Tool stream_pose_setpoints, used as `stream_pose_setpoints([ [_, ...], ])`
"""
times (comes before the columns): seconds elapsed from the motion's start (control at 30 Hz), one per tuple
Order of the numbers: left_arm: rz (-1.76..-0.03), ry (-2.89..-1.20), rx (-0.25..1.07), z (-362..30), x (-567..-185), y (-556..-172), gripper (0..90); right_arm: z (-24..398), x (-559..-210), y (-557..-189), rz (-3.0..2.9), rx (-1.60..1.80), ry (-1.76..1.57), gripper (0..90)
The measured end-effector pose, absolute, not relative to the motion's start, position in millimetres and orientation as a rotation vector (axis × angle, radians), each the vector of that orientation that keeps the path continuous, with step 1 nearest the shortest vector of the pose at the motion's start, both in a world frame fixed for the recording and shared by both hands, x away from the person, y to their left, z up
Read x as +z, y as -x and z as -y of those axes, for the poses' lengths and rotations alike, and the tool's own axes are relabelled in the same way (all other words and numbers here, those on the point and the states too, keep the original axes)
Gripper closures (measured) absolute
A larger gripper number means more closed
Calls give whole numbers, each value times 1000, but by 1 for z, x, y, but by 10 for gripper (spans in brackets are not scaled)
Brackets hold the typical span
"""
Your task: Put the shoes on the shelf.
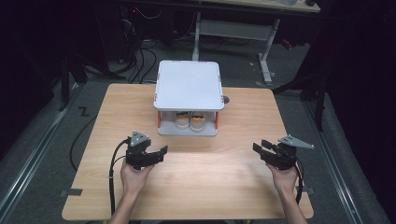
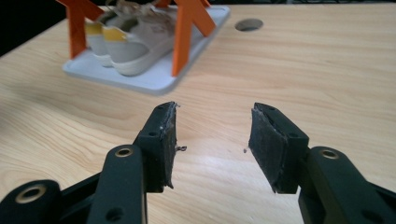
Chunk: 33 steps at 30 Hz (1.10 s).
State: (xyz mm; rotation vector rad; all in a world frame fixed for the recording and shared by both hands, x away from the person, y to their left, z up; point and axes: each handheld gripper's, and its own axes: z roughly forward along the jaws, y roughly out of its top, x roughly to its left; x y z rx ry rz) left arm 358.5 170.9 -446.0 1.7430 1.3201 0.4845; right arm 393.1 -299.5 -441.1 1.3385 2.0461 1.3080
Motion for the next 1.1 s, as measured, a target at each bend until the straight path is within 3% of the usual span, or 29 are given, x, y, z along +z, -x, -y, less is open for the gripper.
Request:
stream_pose_setpoints([
  [0.8,-1468,-1796,522,-196,-478,-374,244,314,-479,-399,-2049,1033,-1420,494],
  [1.1,-1524,-1854,600,-198,-490,-383,250,309,-489,-405,-2056,936,-1418,475],
])
